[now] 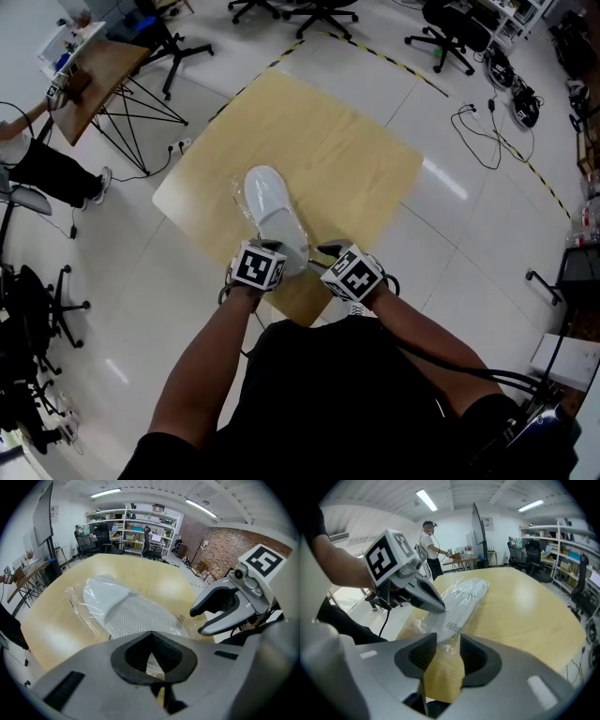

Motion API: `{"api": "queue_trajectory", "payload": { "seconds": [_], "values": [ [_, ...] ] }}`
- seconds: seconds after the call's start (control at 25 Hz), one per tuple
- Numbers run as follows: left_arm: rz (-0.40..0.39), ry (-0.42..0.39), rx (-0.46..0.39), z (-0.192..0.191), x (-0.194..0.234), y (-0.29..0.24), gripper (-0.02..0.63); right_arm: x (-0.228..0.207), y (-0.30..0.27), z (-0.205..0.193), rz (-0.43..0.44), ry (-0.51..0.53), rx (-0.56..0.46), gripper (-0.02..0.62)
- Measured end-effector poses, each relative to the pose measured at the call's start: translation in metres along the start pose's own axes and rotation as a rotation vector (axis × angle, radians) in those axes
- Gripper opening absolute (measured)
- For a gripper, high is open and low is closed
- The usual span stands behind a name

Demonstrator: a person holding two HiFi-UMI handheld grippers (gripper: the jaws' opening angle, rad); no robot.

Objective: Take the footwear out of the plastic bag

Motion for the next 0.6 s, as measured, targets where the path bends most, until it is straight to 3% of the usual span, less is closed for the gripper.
{"api": "queue_trajectory", "payload": {
  "seconds": [0.08,0.16,0.2,0.32,0.6],
  "values": [
    [-0.007,0.005,0.013,0.001,0.001,0.000,0.005,0.000,-0.008,-0.001,0.010,0.033,0.036,0.137],
    [-0.012,0.004,0.022,0.001,-0.002,-0.001,0.005,0.001,-0.004,0.000,-0.010,0.087,0.032,0.050],
    [-0.015,0.000,0.023,0.001,-0.003,-0.002,0.005,0.003,-0.001,0.000,-0.020,0.108,0.022,0.036],
    [-0.022,-0.002,0.024,0.001,-0.002,-0.003,0.005,0.007,0.007,0.002,-0.029,0.187,0.019,0.016],
    [-0.036,0.009,0.018,0.001,-0.004,-0.003,0.005,0.034,0.022,-0.015,-0.004,0.520,0.062,0.002]
  ]
}}
Point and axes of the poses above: the fingertips, and each gripper's own axes: y backward along the fingers, x to its left, z out of its top, the point moved 5 cm from there along y, backward along the fingers, and after that the axes turned 8 degrees about y, right-handed, at the moved point
